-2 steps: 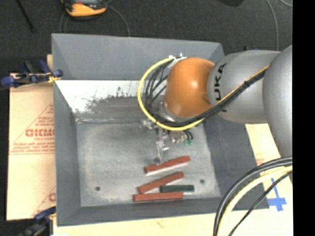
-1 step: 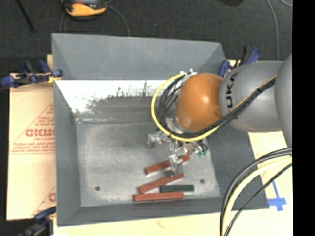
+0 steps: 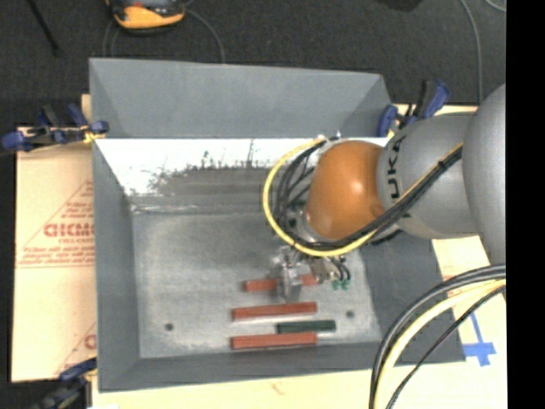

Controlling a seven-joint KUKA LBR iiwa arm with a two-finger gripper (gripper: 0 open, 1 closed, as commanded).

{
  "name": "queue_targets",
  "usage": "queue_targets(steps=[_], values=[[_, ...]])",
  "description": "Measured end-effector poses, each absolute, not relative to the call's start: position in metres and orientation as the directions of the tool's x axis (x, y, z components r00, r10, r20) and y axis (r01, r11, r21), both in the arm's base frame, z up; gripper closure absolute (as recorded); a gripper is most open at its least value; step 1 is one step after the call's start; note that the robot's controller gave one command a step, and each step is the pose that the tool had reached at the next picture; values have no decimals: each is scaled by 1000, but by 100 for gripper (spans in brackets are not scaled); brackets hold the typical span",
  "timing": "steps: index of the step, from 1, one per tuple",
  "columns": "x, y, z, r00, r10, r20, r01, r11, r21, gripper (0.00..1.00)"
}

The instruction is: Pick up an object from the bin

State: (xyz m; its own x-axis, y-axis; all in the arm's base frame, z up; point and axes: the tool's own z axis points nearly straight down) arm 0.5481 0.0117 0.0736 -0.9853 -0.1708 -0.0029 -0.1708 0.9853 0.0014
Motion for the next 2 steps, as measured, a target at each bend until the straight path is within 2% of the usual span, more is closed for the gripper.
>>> queue_targets(steps=[1,2], values=[[548,12,74,-985,-170,-3,-170,985,2,100],[546,7,229,-990,-144,-6,-144,990,-2,100]])
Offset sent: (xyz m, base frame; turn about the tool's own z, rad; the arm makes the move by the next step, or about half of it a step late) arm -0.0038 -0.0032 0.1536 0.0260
